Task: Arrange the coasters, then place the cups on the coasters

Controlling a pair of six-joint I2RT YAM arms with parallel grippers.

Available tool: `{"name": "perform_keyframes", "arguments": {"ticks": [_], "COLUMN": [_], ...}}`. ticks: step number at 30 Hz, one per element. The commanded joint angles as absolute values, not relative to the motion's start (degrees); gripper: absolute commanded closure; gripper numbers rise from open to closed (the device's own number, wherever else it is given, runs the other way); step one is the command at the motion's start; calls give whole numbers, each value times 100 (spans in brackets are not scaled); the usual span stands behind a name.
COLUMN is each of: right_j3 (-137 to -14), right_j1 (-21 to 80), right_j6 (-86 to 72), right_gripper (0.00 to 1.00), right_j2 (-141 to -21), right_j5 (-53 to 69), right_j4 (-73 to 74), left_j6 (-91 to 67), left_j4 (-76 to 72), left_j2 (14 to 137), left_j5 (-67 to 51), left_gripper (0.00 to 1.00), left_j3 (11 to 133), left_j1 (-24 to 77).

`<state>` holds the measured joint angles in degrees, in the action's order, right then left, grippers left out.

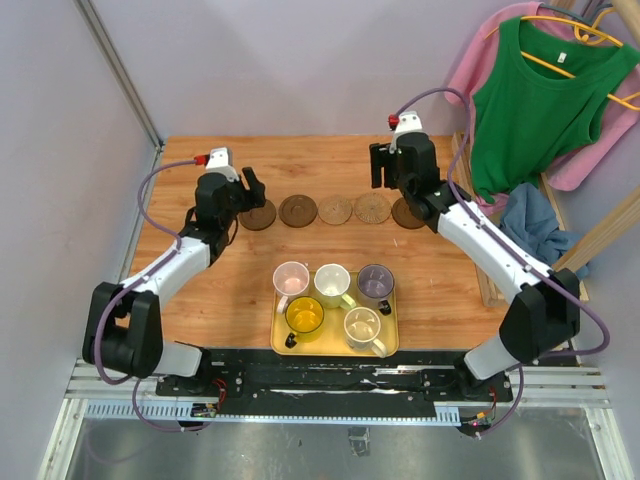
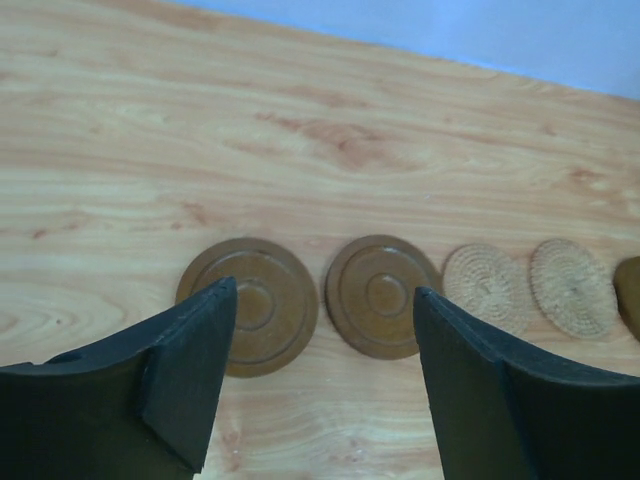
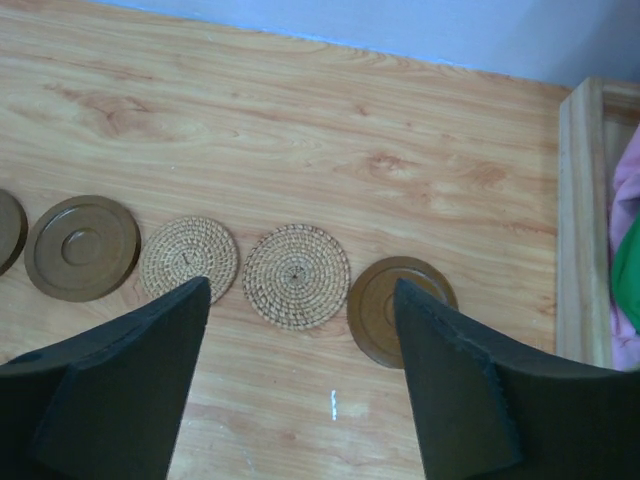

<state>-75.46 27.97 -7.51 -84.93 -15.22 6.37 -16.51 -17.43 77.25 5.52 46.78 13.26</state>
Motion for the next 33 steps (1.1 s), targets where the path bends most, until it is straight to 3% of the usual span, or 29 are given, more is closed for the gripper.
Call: {"name": "perform_keyframes", "arguments": {"ticks": [1,3,5,7,8,12,33], "right_j3": [-8062,-8216,-8309,-8359,-8382,-8479,-9143], "right_j1": [2622,2531,2439,2367,2338,2241,1989], "right_j6": [-688,-807,-911,-983,-1024,-1125,-1219], "right_gripper": [40,59,71,80,84,99,99], "right_j2": [-8950,-9139,-9297,-9420,-9479,-9717,-10857], "right_j5": [-1627,-1486,-1326,-1214,-1203,-1186,-995], "right_j4": [950,1098,1148,1151,1159,1223,1730], "left_j6": [-1626,-1632,-1670,-1738,-1774,-1859,-1819], "left_j4": [-1857,-1853,-1847,-1830,-1807,-1642,-620], "left_j2": [8082,8268,8444,8598,8680,9066,10763], "left_j5": [1155,1253,1283,1271,1248,1028,289], "left_gripper": [34,50,65,90,98,99,100], "left_j3": [4682,4705,4721,4736,4756,4937,6192], "left_j1": [1302,1286,1243,1164,1123,947,882]}}
